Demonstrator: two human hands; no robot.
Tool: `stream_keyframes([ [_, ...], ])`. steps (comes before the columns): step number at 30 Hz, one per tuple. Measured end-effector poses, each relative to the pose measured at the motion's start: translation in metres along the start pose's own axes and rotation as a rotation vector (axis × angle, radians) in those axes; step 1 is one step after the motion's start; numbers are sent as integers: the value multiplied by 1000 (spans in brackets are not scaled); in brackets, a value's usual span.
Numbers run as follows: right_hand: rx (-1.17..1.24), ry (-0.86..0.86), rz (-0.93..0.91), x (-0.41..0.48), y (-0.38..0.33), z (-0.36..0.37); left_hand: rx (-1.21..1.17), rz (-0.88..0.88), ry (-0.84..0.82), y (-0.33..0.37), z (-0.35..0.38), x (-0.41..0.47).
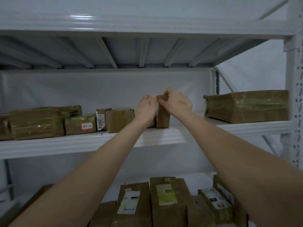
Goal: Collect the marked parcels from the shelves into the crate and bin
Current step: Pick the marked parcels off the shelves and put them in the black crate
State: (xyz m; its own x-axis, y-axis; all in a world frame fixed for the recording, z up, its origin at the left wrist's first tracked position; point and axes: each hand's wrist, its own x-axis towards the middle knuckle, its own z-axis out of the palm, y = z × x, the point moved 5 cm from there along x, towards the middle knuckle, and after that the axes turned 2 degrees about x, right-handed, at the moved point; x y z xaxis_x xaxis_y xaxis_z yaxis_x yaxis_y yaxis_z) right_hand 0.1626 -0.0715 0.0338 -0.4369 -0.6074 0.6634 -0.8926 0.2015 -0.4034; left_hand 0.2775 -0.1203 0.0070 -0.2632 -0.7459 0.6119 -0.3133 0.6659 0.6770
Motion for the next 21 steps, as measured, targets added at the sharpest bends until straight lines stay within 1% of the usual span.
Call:
stream_keyframes([
  [2, 31, 57, 15, 0, 16, -12, 4, -10, 8, 4, 6, -6],
  [4, 78, 52, 51, -1, 37, -21, -1, -54, 1, 9, 17, -13],
  [7, 232, -56, 46, -2, 61, -19, 30, -113, -37, 19, 35, -25],
  [10, 343, -122, 39, -1, 76, -16, 90, -102, -29, 26, 47, -31],
  [13, 297, -168, 70, 0, 94, -13, 186, -85, -15, 28, 52, -34],
  [16, 234, -172, 84, 6, 107, -11, 204, -72, 20, 31, 50, -25],
  [18, 244, -221, 65, 9, 107, -6, 198, -123, -11, 30, 52, -13],
  [21, 282, -351, 51, 7, 101, 8, 206, -213, -101, 28, 64, -2],
])
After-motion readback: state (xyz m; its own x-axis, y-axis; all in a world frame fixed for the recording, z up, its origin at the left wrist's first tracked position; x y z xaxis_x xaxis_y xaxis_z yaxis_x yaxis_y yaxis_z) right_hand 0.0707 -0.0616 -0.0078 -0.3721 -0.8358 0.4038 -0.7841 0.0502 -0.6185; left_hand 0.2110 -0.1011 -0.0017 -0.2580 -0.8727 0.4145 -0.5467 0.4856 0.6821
